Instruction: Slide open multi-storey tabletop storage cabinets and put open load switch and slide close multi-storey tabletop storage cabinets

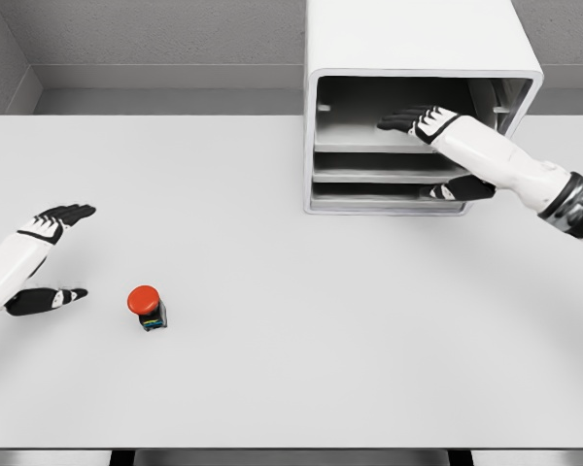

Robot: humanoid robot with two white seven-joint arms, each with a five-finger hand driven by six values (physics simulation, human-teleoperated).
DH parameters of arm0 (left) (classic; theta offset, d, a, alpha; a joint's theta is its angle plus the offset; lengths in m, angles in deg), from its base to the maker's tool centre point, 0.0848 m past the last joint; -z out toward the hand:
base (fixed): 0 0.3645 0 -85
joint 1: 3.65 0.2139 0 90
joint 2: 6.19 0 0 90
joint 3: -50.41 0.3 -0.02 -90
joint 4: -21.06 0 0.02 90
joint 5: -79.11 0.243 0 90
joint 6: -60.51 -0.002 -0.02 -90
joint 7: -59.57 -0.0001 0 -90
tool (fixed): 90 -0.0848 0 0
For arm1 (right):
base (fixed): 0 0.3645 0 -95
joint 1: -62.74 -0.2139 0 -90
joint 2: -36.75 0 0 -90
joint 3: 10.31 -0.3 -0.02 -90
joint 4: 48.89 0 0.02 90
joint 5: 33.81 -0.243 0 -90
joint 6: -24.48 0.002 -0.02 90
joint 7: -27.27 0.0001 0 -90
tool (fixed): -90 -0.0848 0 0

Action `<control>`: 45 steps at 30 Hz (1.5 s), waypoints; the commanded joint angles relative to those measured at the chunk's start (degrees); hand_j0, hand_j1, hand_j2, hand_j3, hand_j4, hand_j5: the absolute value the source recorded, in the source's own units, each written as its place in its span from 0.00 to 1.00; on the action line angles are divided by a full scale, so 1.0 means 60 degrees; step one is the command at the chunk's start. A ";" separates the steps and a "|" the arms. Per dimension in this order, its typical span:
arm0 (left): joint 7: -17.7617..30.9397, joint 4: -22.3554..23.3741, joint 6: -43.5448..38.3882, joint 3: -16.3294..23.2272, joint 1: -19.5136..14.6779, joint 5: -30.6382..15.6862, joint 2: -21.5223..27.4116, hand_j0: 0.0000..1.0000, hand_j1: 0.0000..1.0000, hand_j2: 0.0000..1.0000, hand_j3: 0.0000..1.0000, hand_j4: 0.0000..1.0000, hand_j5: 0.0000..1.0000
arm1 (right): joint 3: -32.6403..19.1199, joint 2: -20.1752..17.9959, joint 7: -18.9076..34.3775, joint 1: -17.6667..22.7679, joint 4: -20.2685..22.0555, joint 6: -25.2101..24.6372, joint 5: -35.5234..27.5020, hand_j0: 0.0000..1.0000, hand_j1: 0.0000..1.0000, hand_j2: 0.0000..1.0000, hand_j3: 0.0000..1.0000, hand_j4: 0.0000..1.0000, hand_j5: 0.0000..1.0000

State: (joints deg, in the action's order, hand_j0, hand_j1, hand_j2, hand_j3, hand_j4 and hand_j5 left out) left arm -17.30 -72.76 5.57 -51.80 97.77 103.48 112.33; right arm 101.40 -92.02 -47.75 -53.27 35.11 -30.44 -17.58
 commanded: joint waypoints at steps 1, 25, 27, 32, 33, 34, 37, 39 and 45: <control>-0.0005 -0.0154 -0.0011 0.0000 0.0000 -0.0076 0.0007 1.00 1.00 1.00 1.00 1.00 1.00 | 0.0028 0.0001 -0.0005 0.0000 -0.0113 -0.0013 -0.0039 0.99 0.99 0.99 0.99 0.99 0.99; -0.0005 -0.0154 -0.0011 0.0000 0.0015 0.0041 0.0007 1.00 1.00 1.00 1.00 1.00 1.00 | 0.0087 0.0396 -0.0005 -0.0073 -0.0948 -0.0013 0.0576 0.99 0.99 0.99 0.99 0.99 0.99; -0.0005 -0.0154 -0.0011 0.0000 0.0015 0.0041 -0.0007 1.00 1.00 1.00 1.00 1.00 1.00 | 0.0087 0.0396 -0.0005 -0.0059 -0.0933 -0.0013 0.0576 0.99 0.99 0.99 0.99 0.99 0.99; -0.0005 -0.0154 -0.0011 0.0015 0.0015 0.0041 -0.0007 1.00 1.00 1.00 1.00 1.00 1.00 | 0.0087 0.0382 -0.0020 -0.0015 -0.0918 -0.0013 0.0590 1.00 1.00 1.00 1.00 1.00 1.00; -0.0005 -0.0154 -0.0011 0.0015 0.0015 0.0041 -0.0007 1.00 1.00 1.00 1.00 1.00 1.00 | 0.0087 0.0382 -0.0020 0.0000 -0.0918 -0.0013 0.0605 1.00 1.00 1.00 1.00 1.00 1.00; -0.0005 -0.0154 -0.0011 0.0015 0.0015 0.0041 -0.0007 1.00 1.00 1.00 1.00 1.00 1.00 | 0.0087 0.0382 -0.0020 0.0015 -0.0918 -0.0013 0.0605 1.00 1.00 1.00 1.00 1.00 1.00; -0.0005 -0.0154 -0.0011 0.0015 0.0015 0.0041 -0.0007 1.00 1.00 1.00 1.00 1.00 1.00 | 0.0087 0.0367 -0.0020 0.0044 -0.0918 -0.0013 0.0634 1.00 1.00 1.00 1.00 1.00 1.00; -0.0005 -0.0168 -0.0011 0.0030 0.0015 0.0041 -0.0007 1.00 1.00 1.00 1.00 1.00 1.00 | 0.0087 0.0367 -0.0020 0.0059 -0.0904 -0.0013 0.0751 1.00 1.00 1.00 1.00 1.00 1.00; -0.0005 -0.0169 -0.0011 0.0030 0.0015 0.0041 -0.0007 1.00 1.00 1.00 1.00 1.00 1.00 | 0.0072 0.0294 -0.0020 0.0146 -0.0830 -0.0013 0.0766 1.00 1.00 1.00 1.00 1.00 1.00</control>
State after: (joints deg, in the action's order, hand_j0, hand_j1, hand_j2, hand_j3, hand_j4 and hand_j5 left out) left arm -17.31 -73.73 5.57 -51.63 97.86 104.15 112.24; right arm 101.90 -90.06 -47.84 -52.31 29.89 -30.44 -12.62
